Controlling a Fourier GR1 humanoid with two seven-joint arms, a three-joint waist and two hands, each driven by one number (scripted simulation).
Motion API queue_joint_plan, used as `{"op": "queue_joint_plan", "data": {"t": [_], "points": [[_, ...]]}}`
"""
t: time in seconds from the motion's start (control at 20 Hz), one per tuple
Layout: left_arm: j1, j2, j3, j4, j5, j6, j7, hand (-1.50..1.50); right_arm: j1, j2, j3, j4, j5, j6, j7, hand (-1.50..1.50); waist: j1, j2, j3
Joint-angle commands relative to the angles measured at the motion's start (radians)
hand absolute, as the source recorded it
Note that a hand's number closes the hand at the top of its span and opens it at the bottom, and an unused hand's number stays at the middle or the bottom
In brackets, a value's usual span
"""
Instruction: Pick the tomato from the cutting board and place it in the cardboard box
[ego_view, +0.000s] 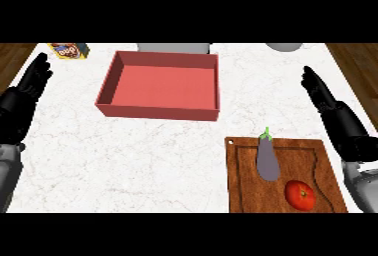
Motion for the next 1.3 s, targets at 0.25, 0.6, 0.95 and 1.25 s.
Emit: {"op": "queue_joint_plan", "data": {"t": [0.25,0.6,0.95,1.25], "points": [[0.209,-0.098,-0.044,-0.029,-0.079,0.115,0.013,0.00,0.083,0.142,-0.242,-0.157,-0.044,-0.309,-0.080,-1.50,-0.001,0.021,0.012],[0.288,-0.166,-0.077,-0.037,-0.067,0.122,-0.023,0.00,0.334,0.290,-0.294,-0.114,0.101,-0.645,-0.101,-1.50,-0.008,0.027,0.012],[0.276,-0.173,-0.079,-0.048,-0.088,0.117,-0.012,0.00,0.565,0.018,-0.186,-0.234,0.335,-0.501,0.141,-1.50,0.006,0.036,0.007],[0.265,-0.162,-0.093,-0.076,-0.095,0.099,0.033,0.00,0.685,-0.213,-0.157,-0.321,0.393,-0.265,0.381,-1.50,0.013,0.039,0.006]]}}
